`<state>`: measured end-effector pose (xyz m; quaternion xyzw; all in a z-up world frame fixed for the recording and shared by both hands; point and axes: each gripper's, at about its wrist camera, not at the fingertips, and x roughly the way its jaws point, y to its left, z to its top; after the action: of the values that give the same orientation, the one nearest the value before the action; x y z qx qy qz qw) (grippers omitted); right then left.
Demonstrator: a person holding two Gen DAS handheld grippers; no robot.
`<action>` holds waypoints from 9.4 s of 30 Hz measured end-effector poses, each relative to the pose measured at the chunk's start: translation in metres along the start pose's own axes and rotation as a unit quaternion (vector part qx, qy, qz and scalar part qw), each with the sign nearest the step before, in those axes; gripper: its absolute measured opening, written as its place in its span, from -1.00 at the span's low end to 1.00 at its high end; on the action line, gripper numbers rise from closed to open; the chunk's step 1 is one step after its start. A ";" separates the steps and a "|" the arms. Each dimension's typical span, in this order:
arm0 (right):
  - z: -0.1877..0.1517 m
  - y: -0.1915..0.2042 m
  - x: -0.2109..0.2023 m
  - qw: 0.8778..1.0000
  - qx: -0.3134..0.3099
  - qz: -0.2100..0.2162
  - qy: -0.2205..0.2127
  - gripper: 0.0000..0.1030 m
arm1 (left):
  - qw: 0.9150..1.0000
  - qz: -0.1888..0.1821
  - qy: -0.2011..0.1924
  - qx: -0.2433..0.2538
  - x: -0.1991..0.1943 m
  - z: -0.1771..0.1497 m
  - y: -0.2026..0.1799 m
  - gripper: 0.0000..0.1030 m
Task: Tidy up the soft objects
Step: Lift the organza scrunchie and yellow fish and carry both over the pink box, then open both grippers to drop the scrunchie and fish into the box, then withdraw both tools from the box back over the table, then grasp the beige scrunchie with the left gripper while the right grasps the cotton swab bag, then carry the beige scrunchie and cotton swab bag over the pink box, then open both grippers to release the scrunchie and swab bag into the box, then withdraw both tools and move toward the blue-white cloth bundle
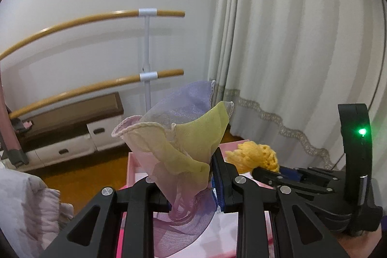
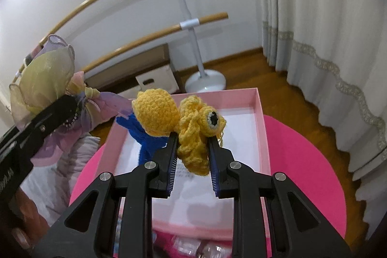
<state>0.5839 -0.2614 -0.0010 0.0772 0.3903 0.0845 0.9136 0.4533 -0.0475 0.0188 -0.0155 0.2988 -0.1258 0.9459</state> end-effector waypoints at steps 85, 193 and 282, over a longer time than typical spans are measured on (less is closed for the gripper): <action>-0.232 0.041 -0.243 0.983 -0.027 -0.086 -0.158 1.00 | 0.988 0.135 -0.074 -0.014 -0.311 -0.229 -0.066 1.00; -0.081 0.032 -0.142 0.993 -0.057 -0.016 -0.102 -0.15 | 0.997 0.076 -0.026 -0.013 -0.129 -0.065 -0.026 -0.57; -0.188 0.057 -0.265 0.977 -0.030 -0.059 -0.203 1.00 | 0.984 0.120 -0.132 -0.016 -0.099 -0.068 -0.051 1.00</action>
<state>0.2614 -0.2483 0.0675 0.0424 0.1975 0.0246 0.9791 0.3245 -0.0693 0.0239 -0.0112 0.1726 -0.0039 0.9849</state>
